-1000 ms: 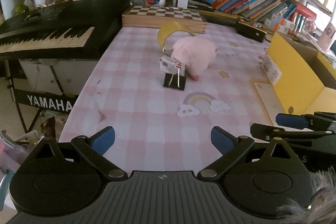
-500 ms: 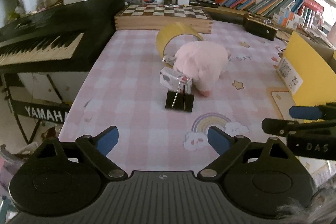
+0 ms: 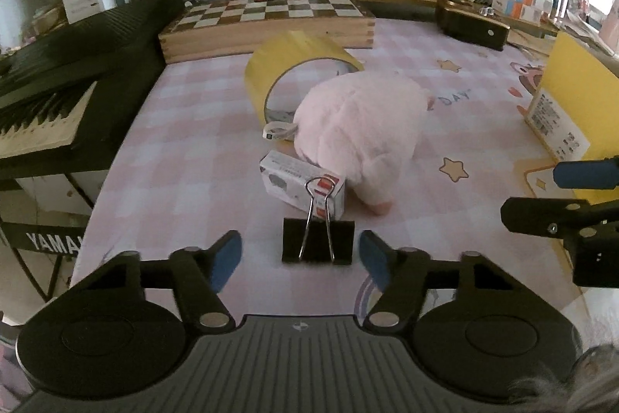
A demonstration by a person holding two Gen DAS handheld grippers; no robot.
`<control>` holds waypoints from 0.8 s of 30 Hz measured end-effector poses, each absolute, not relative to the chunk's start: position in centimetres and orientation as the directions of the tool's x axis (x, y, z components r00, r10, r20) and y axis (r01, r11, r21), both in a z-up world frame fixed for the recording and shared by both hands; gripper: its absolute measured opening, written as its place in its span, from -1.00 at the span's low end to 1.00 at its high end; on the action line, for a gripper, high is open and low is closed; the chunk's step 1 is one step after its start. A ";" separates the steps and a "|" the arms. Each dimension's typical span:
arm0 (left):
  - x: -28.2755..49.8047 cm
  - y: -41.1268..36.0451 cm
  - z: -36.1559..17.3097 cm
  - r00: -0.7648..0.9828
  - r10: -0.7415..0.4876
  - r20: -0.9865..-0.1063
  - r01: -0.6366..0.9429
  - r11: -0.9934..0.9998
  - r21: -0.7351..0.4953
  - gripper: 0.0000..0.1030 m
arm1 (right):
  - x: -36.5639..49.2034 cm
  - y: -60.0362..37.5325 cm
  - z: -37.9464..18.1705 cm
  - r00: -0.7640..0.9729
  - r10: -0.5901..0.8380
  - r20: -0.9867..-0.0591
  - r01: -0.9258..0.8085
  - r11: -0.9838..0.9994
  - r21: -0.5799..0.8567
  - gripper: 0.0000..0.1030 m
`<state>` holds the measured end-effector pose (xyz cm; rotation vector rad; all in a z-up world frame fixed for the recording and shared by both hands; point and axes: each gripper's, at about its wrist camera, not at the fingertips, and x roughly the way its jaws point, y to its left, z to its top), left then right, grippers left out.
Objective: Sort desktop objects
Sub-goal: 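Grasp the black binder clip with the left tool while the right tool grasps the pink pig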
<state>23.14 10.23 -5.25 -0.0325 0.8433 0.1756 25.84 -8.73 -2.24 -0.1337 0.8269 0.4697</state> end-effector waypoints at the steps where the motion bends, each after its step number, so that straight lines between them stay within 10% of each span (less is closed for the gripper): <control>1: 23.3 10.3 -5.3 0.649 0.137 -0.748 -0.166 0.985 0.037 0.16 | 26.1 -8.7 -2.2 0.581 0.350 -0.734 -0.452 0.890 0.066 0.40; 8: 24.0 10.1 -5.6 0.653 0.104 -0.750 -0.141 0.990 0.014 -0.27 | 27.6 -7.9 -2.2 0.574 0.373 -0.729 -0.470 0.879 0.080 0.40; 24: 19.1 13.2 -3.4 0.618 0.179 -0.765 -0.331 0.943 -0.047 -0.27 | 30.6 -3.1 -1.6 0.527 0.508 -0.681 -0.516 0.828 0.218 0.89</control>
